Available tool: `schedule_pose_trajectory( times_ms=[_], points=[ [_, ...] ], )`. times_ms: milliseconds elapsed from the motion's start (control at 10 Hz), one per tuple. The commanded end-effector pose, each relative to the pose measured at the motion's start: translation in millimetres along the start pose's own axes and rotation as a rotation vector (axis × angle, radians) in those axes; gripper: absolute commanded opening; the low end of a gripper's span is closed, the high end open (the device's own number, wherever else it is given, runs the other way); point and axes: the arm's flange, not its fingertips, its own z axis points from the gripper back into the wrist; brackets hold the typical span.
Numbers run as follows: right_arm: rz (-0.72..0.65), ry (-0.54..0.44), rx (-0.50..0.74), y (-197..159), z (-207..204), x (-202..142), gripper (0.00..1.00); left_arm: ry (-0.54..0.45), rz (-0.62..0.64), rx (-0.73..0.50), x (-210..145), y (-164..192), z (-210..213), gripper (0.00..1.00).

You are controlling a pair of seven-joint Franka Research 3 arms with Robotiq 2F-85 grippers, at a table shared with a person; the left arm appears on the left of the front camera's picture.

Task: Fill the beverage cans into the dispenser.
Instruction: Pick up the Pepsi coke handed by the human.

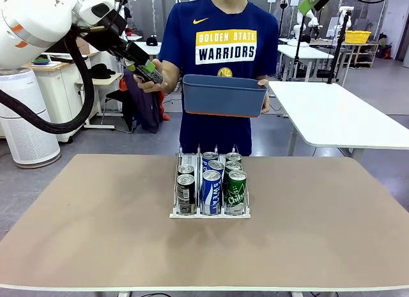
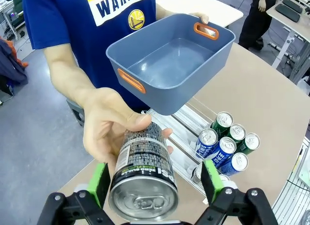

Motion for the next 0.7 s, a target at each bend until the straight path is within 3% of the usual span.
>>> schedule_pose_trajectory(
  times_ms=[0,300,400,500,600],
  points=[
    [0.001,-0.001,0.004,0.5,-0.2,-0.5,1.00,-0.003,0.002,0.001,0.1,0.5,1.0,1.00],
    [0.001,-0.001,0.004,0.5,-0.2,-0.5,1.00,-0.001,-0.002,0.000,0.8,-0.9,0.0,1.00],
    [0.001,-0.001,0.004,0.5,-0.2,-0.5,1.00,0.009,-0.003,-0.009,0.7,-0.9,-0.1,0.42],
    [0.001,-0.001,0.004,0.5,-0.2,-0.5,1.00,0.012,0.000,-0.008,0.3,-1.1,0.1,0.42],
    [0.001,-0.001,0.004,0.5,-0.2,-0.5,1.00,0.016,-0.001,-0.006,0.3,-1.4,0.8,0.00]
  ],
)
